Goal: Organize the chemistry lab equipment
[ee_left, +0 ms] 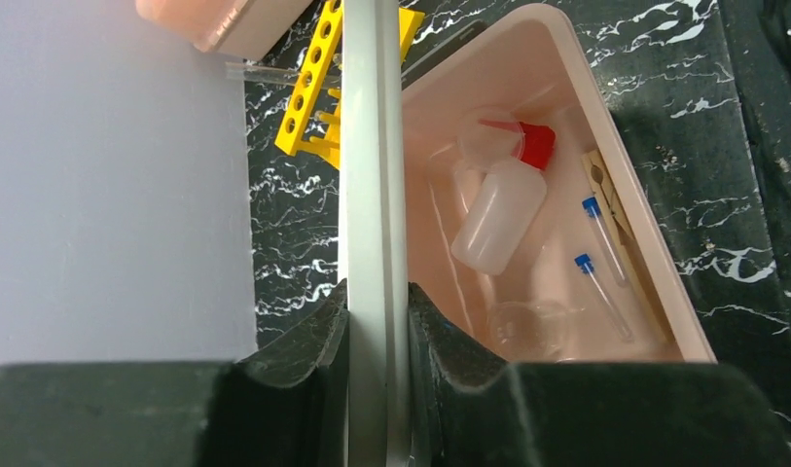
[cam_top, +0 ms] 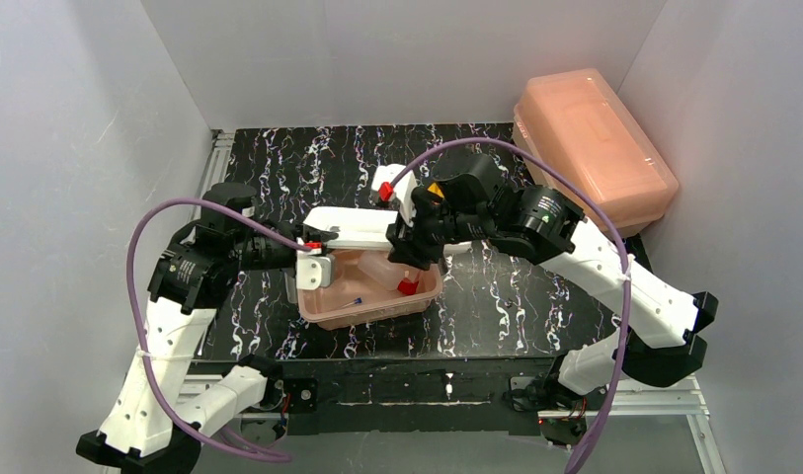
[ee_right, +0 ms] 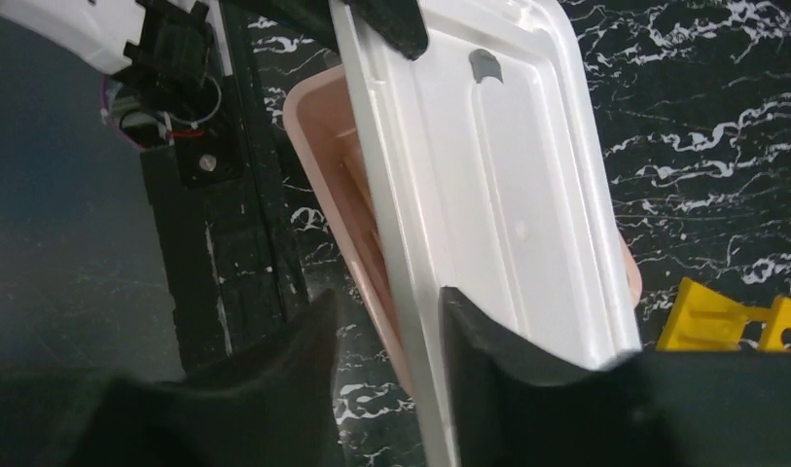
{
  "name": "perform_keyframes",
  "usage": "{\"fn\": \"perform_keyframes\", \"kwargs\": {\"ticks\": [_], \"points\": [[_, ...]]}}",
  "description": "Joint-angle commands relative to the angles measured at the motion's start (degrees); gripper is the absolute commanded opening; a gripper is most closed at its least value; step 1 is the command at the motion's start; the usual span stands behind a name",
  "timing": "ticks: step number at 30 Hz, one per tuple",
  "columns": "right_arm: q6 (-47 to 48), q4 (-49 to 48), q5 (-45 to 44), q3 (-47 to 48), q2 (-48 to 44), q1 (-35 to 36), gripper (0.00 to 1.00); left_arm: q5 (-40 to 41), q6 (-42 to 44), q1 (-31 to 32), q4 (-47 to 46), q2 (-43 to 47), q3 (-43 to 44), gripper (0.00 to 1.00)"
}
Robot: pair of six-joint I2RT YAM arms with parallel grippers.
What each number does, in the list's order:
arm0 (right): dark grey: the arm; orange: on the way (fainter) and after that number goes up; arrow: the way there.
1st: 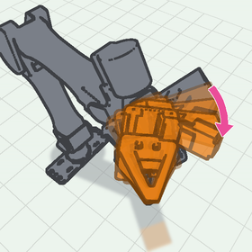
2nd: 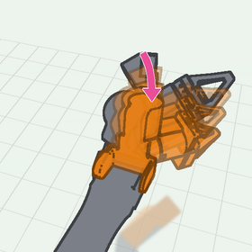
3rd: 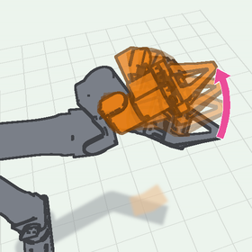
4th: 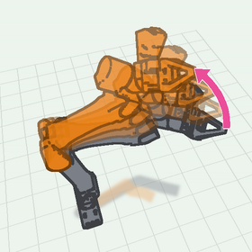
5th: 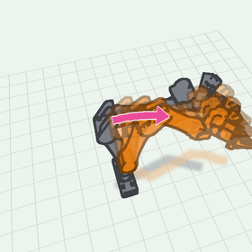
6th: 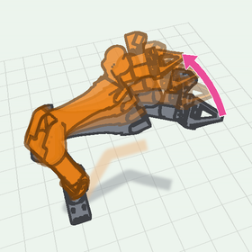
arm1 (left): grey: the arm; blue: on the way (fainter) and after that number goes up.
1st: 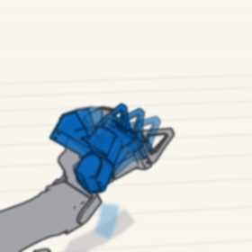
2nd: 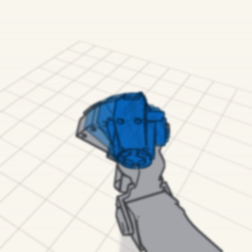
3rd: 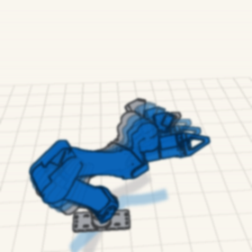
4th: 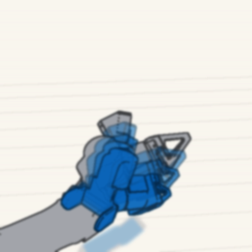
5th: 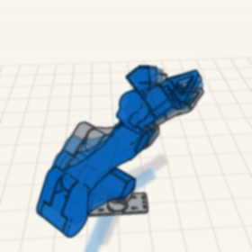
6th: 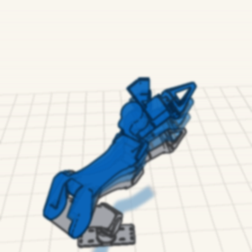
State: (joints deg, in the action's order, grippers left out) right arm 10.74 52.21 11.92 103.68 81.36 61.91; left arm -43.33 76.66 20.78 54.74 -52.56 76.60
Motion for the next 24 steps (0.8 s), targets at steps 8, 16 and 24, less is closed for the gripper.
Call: {"fn": "perform_keyframes", "kwargs": {"ticks": [8,16,24], "points": [[6.7,-16.9,-17.5,0.1,-12.2,-4.2,0.91,2.2,-27.0,-0.2,-13.9,0.9,3.3,0.0],[-0.7,-29.1,0.4,-12.6,-25.5,-23.9,0.93,2.7,-50.9,-0.1,-12.9,0.3,8.7,0.0],[-12.9,-38.5,17.6,-23.0,-23.7,-37.6,0.92,0.8,-62.4,-0.5,-9.2,2.2,11.5,0.0]]}}
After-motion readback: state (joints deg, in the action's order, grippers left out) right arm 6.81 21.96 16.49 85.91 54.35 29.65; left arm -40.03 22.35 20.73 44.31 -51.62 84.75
